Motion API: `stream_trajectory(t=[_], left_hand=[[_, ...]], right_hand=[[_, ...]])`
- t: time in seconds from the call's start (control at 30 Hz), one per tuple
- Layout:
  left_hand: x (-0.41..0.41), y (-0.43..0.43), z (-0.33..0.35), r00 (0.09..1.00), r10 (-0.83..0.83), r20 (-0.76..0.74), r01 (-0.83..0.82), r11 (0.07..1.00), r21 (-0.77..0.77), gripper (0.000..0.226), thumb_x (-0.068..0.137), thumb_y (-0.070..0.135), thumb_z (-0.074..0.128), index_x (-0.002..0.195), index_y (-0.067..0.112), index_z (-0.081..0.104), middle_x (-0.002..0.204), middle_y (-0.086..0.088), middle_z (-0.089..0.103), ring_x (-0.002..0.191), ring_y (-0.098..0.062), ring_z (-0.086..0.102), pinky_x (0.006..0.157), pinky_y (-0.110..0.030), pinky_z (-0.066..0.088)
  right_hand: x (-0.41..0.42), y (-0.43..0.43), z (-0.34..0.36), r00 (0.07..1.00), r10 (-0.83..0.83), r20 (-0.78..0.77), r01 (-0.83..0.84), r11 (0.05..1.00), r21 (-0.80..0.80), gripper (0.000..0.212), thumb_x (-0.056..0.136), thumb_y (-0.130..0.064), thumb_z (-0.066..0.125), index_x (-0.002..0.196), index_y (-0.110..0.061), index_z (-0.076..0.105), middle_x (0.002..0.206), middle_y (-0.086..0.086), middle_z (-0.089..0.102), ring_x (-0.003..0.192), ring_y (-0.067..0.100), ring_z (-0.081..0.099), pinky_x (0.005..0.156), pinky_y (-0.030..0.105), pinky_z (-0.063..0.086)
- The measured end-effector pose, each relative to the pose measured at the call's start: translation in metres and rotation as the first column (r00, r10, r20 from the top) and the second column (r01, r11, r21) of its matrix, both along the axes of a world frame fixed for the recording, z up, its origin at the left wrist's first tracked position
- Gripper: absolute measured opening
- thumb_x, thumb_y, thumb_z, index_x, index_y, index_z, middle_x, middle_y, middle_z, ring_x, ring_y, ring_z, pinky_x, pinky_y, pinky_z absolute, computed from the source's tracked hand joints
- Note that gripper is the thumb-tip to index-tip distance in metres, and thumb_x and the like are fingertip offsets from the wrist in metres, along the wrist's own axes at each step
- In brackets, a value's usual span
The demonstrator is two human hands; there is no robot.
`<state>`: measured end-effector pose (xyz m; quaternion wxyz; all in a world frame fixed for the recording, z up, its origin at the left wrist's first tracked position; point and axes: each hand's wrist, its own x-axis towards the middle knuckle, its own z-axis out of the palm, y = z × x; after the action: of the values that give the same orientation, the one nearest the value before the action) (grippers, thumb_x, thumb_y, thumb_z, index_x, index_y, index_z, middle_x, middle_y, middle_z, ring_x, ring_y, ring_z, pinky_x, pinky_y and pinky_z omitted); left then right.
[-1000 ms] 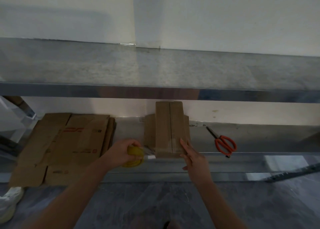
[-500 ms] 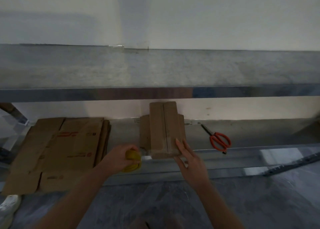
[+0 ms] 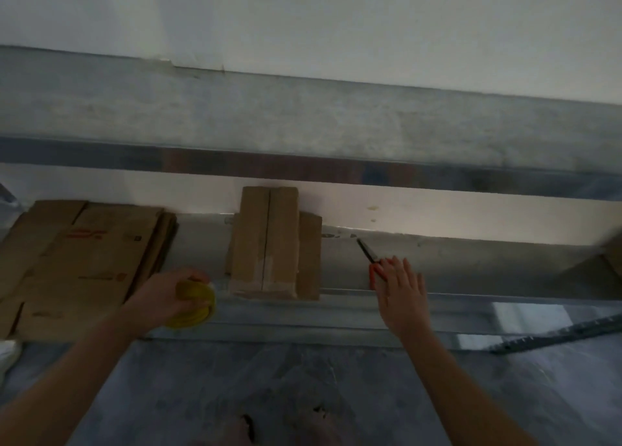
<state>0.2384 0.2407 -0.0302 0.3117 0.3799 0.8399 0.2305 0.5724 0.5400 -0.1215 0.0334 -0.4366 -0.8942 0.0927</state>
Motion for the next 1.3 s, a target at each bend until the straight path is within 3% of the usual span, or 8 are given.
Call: stream_trajectory(t=[0.1, 0.23, 0.37, 0.5, 0.7, 0.97, 1.13, 1.3], left_hand=[[0.007, 0.005, -0.001, 0.999, 0.041, -0.012, -0.041, 0.999, -0.014, 0.034, 0.074, 0.024, 0.082, 0.1, 0.036, 0.064, 0.1, 0.006, 0.066, 0.091, -0.013, 0.061, 0.075, -0.029, 0.048], [0.019, 0.013, -0.004, 0.994, 0.094, -0.055, -0.095, 0.995, -0.022, 0.036, 0.073, 0.022, 0.083, 0.102, 0.032, 0.066, 0.102, 0.005, 0.065, 0.093, -0.014, 0.059, 0.073, -0.027, 0.045], [0.028, 0.015, -0.003, 0.99, 0.118, -0.076, -0.12, 0.993, -0.016, 0.034, 0.072, 0.027, 0.083, 0.099, 0.037, 0.065, 0.098, 0.013, 0.063, 0.085, -0.004, 0.056, 0.065, -0.016, 0.041], [0.029, 0.014, -0.001, 0.99, 0.12, -0.074, -0.122, 0.992, -0.013, 0.033, 0.072, 0.028, 0.083, 0.1, 0.033, 0.066, 0.099, 0.011, 0.065, 0.087, -0.006, 0.058, 0.067, -0.02, 0.041], [0.023, 0.009, 0.002, 0.994, 0.107, -0.034, -0.107, 0.994, 0.016, 0.03, 0.071, 0.029, 0.084, 0.094, 0.035, 0.065, 0.098, 0.013, 0.065, 0.09, -0.006, 0.059, 0.069, -0.025, 0.044], [-0.004, 0.005, 0.005, 0.996, -0.084, -0.036, 0.084, 0.996, -0.002, 0.031, 0.074, 0.036, 0.081, 0.095, 0.043, 0.058, 0.1, 0.022, 0.058, 0.087, 0.003, 0.055, 0.064, -0.01, 0.039], [-0.02, 0.006, 0.0, 0.976, -0.22, -0.002, 0.22, 0.975, 0.043, 0.032, 0.075, 0.036, 0.08, 0.1, 0.035, 0.06, 0.102, 0.017, 0.058, 0.09, -0.002, 0.055, 0.07, -0.015, 0.043], [-0.027, 0.007, 0.0, 0.96, -0.281, 0.011, 0.279, 0.957, 0.075, 0.03, 0.073, 0.039, 0.08, 0.095, 0.038, 0.059, 0.107, 0.011, 0.06, 0.101, -0.014, 0.057, 0.088, -0.036, 0.05]], right_hand=[[0.006, 0.03, -0.015, 0.997, 0.007, 0.081, 0.0, 0.996, -0.088, 0.056, 0.103, -0.045, 0.031, 0.154, -0.021, 0.026, 0.161, 0.005, 0.024, 0.151, 0.026, 0.012, 0.121, 0.047, 0.009], [-0.001, 0.042, -0.019, 0.987, -0.041, 0.156, 0.053, 0.996, -0.074, 0.051, 0.099, -0.04, 0.044, 0.147, -0.023, 0.037, 0.145, 0.002, 0.043, 0.129, 0.028, 0.041, 0.102, 0.04, 0.035], [-0.014, 0.044, -0.021, 0.967, -0.104, 0.231, 0.119, 0.991, -0.054, 0.041, 0.099, -0.041, 0.045, 0.13, -0.015, 0.048, 0.129, 0.006, 0.051, 0.117, 0.027, 0.047, 0.093, 0.039, 0.039], [-0.027, 0.048, -0.016, 0.957, -0.156, 0.243, 0.184, 0.978, -0.098, 0.036, 0.104, -0.034, 0.035, 0.119, -0.009, 0.055, 0.12, 0.01, 0.063, 0.111, 0.029, 0.059, 0.09, 0.037, 0.044], [-0.015, 0.015, 0.016, 0.963, -0.243, 0.12, 0.264, 0.94, -0.215, 0.033, 0.102, -0.046, 0.04, 0.112, -0.015, 0.046, 0.097, 0.012, 0.07, 0.09, 0.034, 0.067, 0.077, 0.036, 0.049], [0.012, -0.15, 0.068, 0.897, -0.357, -0.262, 0.256, 0.901, -0.35, 0.032, 0.092, -0.046, 0.058, 0.12, -0.032, 0.051, 0.087, -0.001, 0.072, 0.084, 0.029, 0.07, 0.068, 0.034, 0.05], [-0.021, -0.255, 0.076, 0.821, -0.475, -0.317, 0.211, 0.768, -0.604, 0.025, 0.082, -0.057, 0.065, 0.092, -0.039, 0.052, 0.07, -0.023, 0.068, 0.068, -0.004, 0.066, 0.065, 0.022, 0.052], [-0.075, -0.297, 0.058, 0.752, -0.607, -0.257, 0.052, 0.443, -0.895, 0.026, 0.086, -0.039, 0.072, 0.1, -0.025, 0.055, 0.084, -0.009, 0.071, 0.075, 0.003, 0.067, 0.073, 0.028, 0.054]])
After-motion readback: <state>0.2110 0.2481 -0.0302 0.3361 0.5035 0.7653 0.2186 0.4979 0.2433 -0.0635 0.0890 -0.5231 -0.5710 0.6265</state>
